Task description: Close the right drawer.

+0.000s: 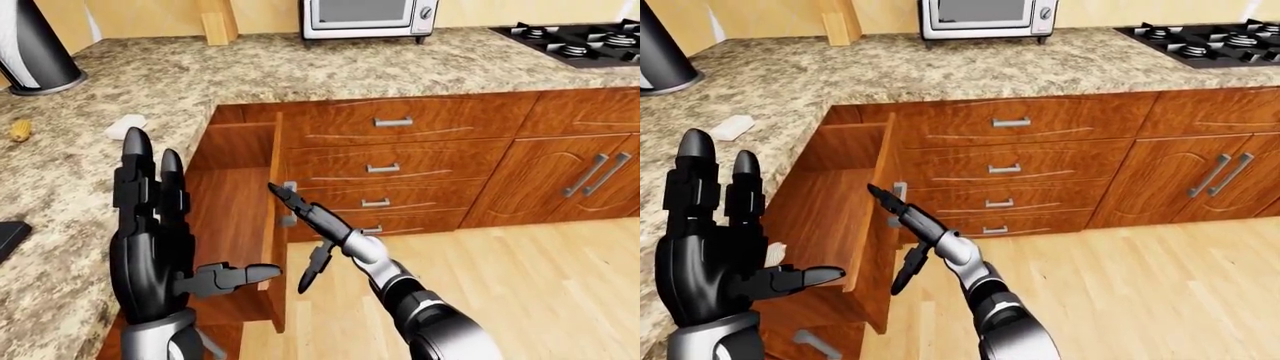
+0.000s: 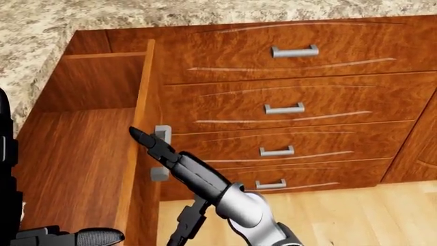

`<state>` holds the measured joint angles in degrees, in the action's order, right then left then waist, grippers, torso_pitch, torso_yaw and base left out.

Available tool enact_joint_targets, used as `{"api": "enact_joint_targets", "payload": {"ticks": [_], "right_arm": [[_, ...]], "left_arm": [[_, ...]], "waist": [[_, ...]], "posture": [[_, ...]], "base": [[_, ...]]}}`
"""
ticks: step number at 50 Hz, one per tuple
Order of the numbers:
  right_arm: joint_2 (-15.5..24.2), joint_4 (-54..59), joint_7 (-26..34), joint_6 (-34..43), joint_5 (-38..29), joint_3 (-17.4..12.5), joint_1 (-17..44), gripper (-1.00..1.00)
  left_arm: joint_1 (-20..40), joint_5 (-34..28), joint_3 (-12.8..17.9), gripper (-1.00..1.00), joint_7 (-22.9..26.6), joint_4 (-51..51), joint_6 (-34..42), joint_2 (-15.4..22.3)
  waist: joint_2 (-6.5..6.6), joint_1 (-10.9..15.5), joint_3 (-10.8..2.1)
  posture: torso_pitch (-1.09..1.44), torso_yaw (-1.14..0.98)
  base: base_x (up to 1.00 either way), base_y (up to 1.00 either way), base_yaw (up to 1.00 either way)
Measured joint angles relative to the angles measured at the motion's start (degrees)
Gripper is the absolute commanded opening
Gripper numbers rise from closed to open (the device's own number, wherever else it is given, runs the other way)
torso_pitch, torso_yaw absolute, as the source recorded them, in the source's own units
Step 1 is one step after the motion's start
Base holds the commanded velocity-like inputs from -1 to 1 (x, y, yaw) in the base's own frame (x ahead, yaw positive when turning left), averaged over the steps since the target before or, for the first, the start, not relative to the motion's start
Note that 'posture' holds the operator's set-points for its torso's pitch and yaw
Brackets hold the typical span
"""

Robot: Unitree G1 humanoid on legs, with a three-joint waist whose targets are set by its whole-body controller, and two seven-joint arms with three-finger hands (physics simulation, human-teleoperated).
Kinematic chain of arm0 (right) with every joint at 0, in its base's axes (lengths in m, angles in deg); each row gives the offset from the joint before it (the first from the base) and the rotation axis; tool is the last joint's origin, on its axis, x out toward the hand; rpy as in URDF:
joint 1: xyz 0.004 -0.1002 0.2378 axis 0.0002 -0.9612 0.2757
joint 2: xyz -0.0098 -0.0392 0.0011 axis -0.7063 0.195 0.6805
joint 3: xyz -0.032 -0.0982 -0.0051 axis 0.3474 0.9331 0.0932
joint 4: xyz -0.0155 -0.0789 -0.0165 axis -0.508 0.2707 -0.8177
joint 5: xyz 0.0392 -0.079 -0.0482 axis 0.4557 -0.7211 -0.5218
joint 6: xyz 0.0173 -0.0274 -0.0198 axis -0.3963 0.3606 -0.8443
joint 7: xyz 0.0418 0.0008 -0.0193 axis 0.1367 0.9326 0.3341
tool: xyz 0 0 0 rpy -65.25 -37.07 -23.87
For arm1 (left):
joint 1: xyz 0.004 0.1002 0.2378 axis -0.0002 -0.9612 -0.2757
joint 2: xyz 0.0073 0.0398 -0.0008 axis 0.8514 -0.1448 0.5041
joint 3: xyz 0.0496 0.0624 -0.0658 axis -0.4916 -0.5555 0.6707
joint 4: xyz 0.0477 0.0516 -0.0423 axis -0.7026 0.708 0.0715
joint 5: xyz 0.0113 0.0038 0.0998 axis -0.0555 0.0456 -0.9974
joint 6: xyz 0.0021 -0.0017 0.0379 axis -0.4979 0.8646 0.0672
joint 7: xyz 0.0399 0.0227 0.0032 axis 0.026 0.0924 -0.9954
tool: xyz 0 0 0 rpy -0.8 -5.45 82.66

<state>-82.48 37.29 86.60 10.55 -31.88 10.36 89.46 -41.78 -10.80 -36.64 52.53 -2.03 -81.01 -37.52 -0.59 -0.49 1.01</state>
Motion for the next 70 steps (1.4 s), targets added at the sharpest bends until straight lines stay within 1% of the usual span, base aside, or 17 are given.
{"api": "enact_joint_targets", "payload": {"ticks": [17, 33, 39, 44, 47, 51, 54, 57, 59, 61, 63, 66, 70], "right_arm": [[-1.98, 1.99, 1.30, 1.14, -1.02, 0.12, 2.40, 1.00], [-2.87, 2.74, 3.52, 2.13, -0.82, -0.09, 3.63, 1.00], [-1.77, 1.82, 4.79, 1.89, -0.50, 0.23, 3.40, 1.00], [1.33, -1.96, 6.99, 2.66, 1.06, 0.05, 3.32, 1.00], [4.52, -7.18, 7.74, 4.40, 3.69, -1.09, 2.27, 1.00], [8.69, -18.30, 7.72, 9.04, 8.26, -2.77, -0.42, 1.00], [11.34, -32.42, 6.32, 15.02, 11.21, -4.11, -4.72, 1.00], [13.29, -46.73, 3.37, 20.44, 13.47, -5.60, -9.26, 1.00], [14.02, -55.67, 1.39, 23.57, 14.69, -6.45, -12.77, 1.00], [14.39, -66.16, -0.26, 26.81, 15.69, -7.30, -18.42, 1.00], [14.48, -72.94, -1.37, 28.61, 16.43, -7.91, -23.27, 1.00], [14.08, -79.10, -3.14, 30.53, 18.14, -9.69, -29.90, 1.00], [12.57, -85.16, -6.83, 30.76, 19.39, -12.02, -38.55, 1.00]], "left_arm": [[0.41, 0.33, 0.46, 1.00, -0.04, 0.30, 0.07, 0.07], [0.57, 0.62, 0.81, 1.00, -0.05, 0.05, 0.57, 0.07], [0.55, 0.58, 0.67, 1.00, 0.02, 0.07, 0.64, 0.05], [0.27, 0.40, 0.34, 1.00, 0.07, 0.23, 0.32, -0.02], [0.06, 0.18, 0.12, 1.00, 0.04, 0.66, -0.11, -0.05], [-0.08, 0.04, 0.09, 1.00, -0.02, 1.07, -0.41, 0.00], [-0.10, -0.01, -0.04, 1.00, 0.00, 1.15, -0.62, 0.02], [-0.04, -0.04, 0.03, 1.00, -0.02, 1.18, -0.63, 0.06], [-0.01, -0.04, 0.08, 1.00, -0.04, 1.18, -0.64, 0.06], [-0.04, -0.09, -0.06, 1.00, 0.00, 1.16, -0.72, 0.05], [-0.01, -0.14, 0.10, 1.00, -0.08, 1.18, -0.79, 0.06], [-0.06, -0.25, -0.14, 1.00, -0.07, 1.35, -0.92, 0.05], [0.09, -0.26, 0.00, 1.00, -0.03, 1.43, -0.78, 0.11]], "waist": [[0.16, -0.11, 0.12], [0.18, 0.06, 0.25], [0.16, 0.42, 0.42], [-0.03, 1.10, 0.73], [-0.26, 1.44, 0.77], [-0.64, 1.51, 0.72], [-0.87, 1.68, 0.75], [-1.03, 1.77, 0.63], [-1.12, 1.78, 0.48], [-1.26, 1.95, 0.31], [-1.32, 1.77, 0.26], [-1.28, 1.61, 0.27], [-0.96, 1.41, 0.50]], "posture": [[0.00, 0.00], [0.00, 0.00], [0.00, 0.00], [0.00, 0.00], [0.00, 0.00], [0.00, 0.00], [0.00, 0.00], [0.00, 0.00], [0.00, 0.00], [0.00, 0.00], [0.00, 0.00], [0.00, 0.00], [0.00, 0.00]], "base": [[0.00, 0.00, 0.00], [0.00, 0.00, 0.00], [0.00, 0.00, 0.00], [0.00, 0.00, 0.00], [0.00, 0.00, 0.00], [0.00, 0.00, 0.00], [0.00, 0.00, 0.00], [0.00, 0.00, 0.00], [0.00, 0.00, 0.00], [0.00, 0.00, 0.00], [0.00, 0.00, 0.00], [0.00, 0.00, 0.00], [0.00, 0.00, 0.00]]}}
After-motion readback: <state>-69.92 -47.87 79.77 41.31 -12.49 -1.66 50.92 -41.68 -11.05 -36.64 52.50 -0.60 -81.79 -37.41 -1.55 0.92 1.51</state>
